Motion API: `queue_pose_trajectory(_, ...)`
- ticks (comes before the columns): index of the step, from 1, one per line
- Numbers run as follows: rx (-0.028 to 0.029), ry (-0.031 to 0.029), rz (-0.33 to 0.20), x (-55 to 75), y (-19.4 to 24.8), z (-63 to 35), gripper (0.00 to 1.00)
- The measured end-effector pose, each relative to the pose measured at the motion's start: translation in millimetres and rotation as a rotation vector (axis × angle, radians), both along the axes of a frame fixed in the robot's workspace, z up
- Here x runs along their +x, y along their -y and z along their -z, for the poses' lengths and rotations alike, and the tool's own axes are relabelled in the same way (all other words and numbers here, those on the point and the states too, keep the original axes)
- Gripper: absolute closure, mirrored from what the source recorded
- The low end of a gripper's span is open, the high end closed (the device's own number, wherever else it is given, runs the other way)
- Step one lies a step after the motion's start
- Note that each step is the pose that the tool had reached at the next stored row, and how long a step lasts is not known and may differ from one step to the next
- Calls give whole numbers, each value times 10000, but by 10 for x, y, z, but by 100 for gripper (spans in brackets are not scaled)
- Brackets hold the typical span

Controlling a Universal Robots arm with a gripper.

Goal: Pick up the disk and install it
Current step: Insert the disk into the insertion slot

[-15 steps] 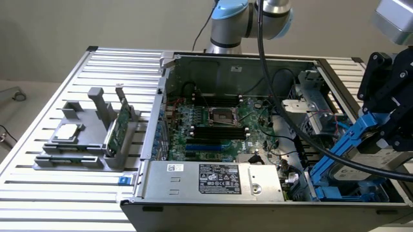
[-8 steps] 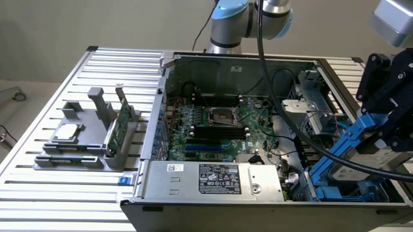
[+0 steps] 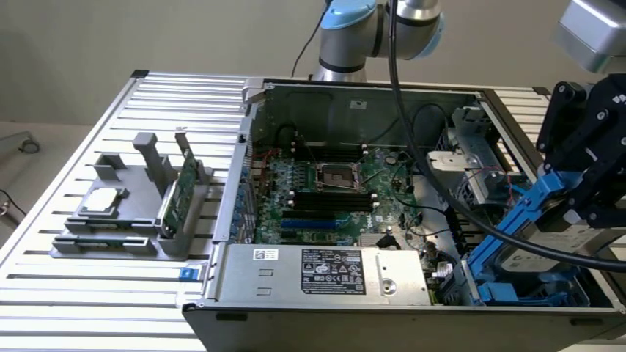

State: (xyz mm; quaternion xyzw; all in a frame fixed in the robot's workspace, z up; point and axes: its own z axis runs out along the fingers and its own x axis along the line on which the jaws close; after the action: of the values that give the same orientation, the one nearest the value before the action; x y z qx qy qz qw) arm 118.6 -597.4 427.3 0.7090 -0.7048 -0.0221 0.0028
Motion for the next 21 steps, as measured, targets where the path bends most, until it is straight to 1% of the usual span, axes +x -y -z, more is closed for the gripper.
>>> queue_pose_trajectory(7,-3,0,-10,0,-1,59,67)
queue_pose_trajectory(21,-1,0,-128,0,-5,225,67)
